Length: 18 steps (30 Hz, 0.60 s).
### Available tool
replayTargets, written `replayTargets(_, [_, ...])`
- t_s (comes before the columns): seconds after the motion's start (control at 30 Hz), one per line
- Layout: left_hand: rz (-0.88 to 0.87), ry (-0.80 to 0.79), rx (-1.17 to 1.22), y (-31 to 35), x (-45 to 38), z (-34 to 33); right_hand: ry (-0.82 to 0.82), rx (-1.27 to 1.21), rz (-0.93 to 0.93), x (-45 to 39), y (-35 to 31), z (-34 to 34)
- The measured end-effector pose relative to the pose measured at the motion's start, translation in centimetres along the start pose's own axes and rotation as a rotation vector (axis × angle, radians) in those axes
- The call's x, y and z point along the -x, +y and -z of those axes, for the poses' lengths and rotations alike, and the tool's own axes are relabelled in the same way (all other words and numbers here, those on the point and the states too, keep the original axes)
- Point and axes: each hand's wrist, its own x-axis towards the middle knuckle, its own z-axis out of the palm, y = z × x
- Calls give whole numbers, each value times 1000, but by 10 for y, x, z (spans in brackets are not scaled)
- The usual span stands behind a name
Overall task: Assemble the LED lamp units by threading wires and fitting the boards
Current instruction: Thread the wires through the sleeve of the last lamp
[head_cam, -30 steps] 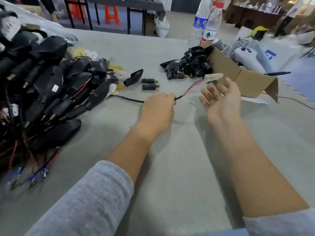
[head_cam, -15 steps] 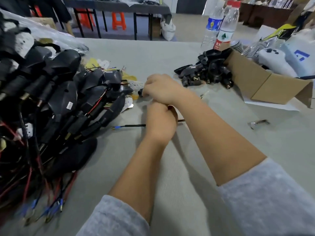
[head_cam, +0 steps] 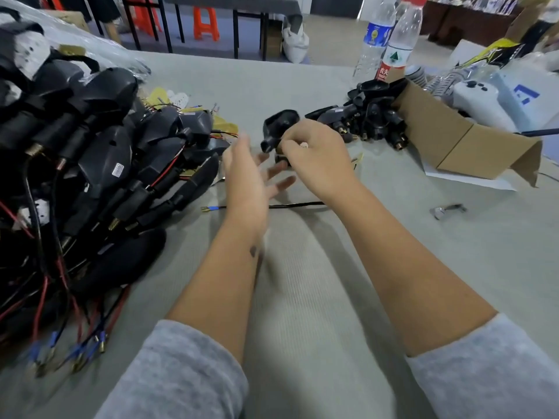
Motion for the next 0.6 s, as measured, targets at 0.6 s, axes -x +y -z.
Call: replayTargets(0.6, [-378,143,-283,13,1,9,-246,333,161,51,1,-25])
